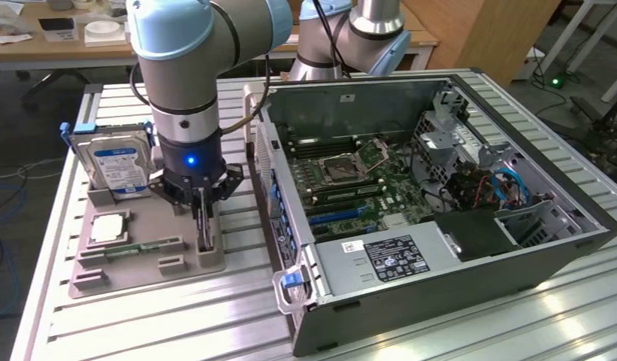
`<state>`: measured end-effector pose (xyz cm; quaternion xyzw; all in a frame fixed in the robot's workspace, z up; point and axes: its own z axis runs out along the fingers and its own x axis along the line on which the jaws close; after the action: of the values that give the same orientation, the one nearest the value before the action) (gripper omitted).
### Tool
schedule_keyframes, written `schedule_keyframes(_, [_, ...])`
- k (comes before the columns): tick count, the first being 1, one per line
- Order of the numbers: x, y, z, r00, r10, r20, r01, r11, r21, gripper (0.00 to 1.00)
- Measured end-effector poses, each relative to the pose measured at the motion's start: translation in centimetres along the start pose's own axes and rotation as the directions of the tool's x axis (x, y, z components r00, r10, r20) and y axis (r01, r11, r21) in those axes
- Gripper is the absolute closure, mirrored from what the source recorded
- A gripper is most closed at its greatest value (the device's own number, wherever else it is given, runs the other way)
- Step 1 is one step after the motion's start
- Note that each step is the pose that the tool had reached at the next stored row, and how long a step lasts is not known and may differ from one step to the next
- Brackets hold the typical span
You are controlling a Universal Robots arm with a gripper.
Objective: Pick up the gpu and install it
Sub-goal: 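Pick up the gpu and move the gpu toward the slot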
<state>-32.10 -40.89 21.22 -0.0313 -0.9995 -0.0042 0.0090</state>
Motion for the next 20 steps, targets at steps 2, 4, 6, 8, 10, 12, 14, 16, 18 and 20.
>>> schedule_keyframes(2, [0.0,0.0,0.0,1.0,0.0,0.0,0.0,1.0,0.0,0.72])
schedule_keyframes(4, [0.0,0.0,0.0,1.0,0.0,0.0,0.0,1.0,-0.0001,0.72])
schedule_keyframes(6, [0.0,0.0,-0.07,1.0,0.0,0.0003,0.0,1.0,-0.0003,0.72])
schedule_keyframes(8, [0.0,0.01,-0.7,1.0,0.0,0.0002,0.0,1.0,-0.0002,0.72])
schedule_keyframes(10, [0.0,0.02,-1.62,1.0,0.0,0.0,0.0,1.0,-0.0001,0.72])
schedule_keyframes(12, [0.0,0.02,-2.52,1.0,0.0,0.0,0.0,1.0,0.0,0.72])
schedule_keyframes(14, [0.1,0.03,-3.42,1.0,0.0,0.0,0.0,1.0,0.0,0.72])
schedule_keyframes(16, [0.1,0.04,-4.34,1.0,0.0,0.0,0.0,1.0,-0.0001,0.72])
schedule_keyframes(18, [0.1,0.04,-5.24,1.0,0.0,0.0001,0.0,1.0,-0.0001,0.72])
schedule_keyframes(20, [0.1,0.05,-6.14,1.0,0.0,0.0,0.0,1.0,0.0,0.72])
